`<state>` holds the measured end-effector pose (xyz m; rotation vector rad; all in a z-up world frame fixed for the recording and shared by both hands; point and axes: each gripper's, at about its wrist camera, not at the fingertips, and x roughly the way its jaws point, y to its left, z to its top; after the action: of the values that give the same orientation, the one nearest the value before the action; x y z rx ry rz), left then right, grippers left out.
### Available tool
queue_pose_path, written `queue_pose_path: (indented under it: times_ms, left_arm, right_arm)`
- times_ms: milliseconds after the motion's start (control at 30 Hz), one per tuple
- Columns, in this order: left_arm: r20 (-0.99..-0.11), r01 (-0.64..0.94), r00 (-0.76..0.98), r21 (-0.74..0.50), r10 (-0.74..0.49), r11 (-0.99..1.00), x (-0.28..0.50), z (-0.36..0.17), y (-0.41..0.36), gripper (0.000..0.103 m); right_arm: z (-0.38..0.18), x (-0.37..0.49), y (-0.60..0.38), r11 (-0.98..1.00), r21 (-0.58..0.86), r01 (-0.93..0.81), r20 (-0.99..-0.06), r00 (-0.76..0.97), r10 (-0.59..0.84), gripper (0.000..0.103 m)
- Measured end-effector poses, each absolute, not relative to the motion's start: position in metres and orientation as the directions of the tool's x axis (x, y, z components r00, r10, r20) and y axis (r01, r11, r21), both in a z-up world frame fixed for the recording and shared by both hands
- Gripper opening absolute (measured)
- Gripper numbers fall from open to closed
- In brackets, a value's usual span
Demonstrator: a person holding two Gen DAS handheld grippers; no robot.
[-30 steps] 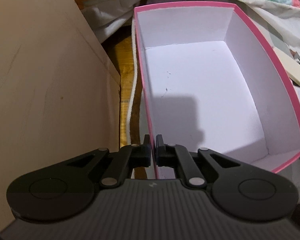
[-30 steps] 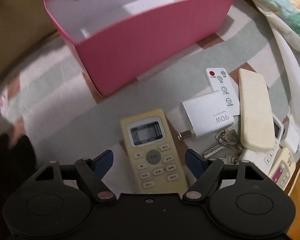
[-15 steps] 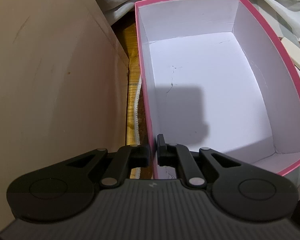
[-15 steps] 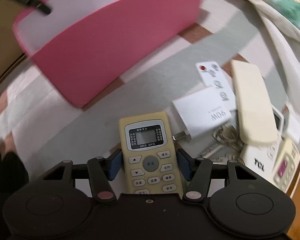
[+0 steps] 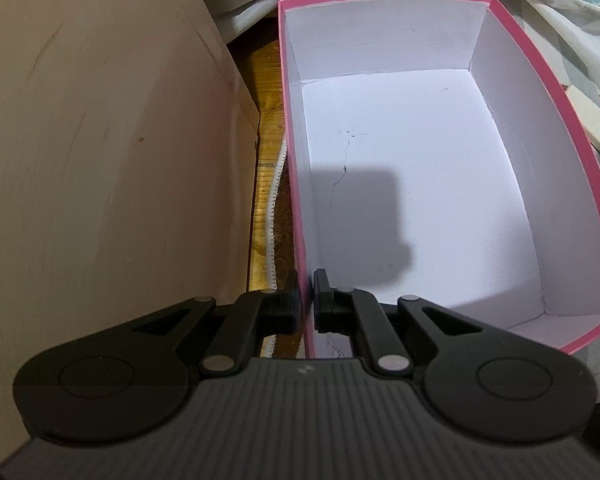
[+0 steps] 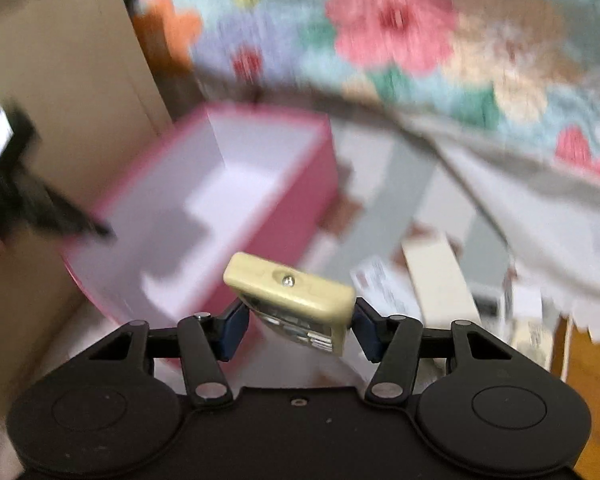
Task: Organize rigid objects
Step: 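Carry the yellow TCL remote into the pink box and release it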
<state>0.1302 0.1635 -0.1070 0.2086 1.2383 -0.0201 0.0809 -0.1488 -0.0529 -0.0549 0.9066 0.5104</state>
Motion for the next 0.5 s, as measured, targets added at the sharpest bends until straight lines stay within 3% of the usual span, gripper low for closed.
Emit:
queue_pose_path:
  times_ms: [133, 233, 500]
  left_arm:
    - [-0.939, 0.128, 0.329, 0.148, 0.099, 0.981, 0.130, -0.107, 0.164, 0.005]
    - [-0.938, 0.129, 0.332, 0.149, 0.099, 0.980, 0.129, -0.107, 0.163, 0.005]
    - [-0.938, 0.124, 0.334, 0.141, 0.092, 0.982, 0.129, -0.107, 0.164, 0.005]
  right_arm:
    - [-0.010, 0.107, -0.123, 0.830, 0.286, -0.478, -0.696, 0.491, 0.523, 0.061]
    - [-0.007, 0.143, -0.096, 0.803, 0.378, -0.461, -0.705, 0.419, 0.572, 0.061]
    - [-0.090, 0.244, -0.022, 0.803, 0.557, -0.212, -0.786, 0.180, 0.592, 0.061]
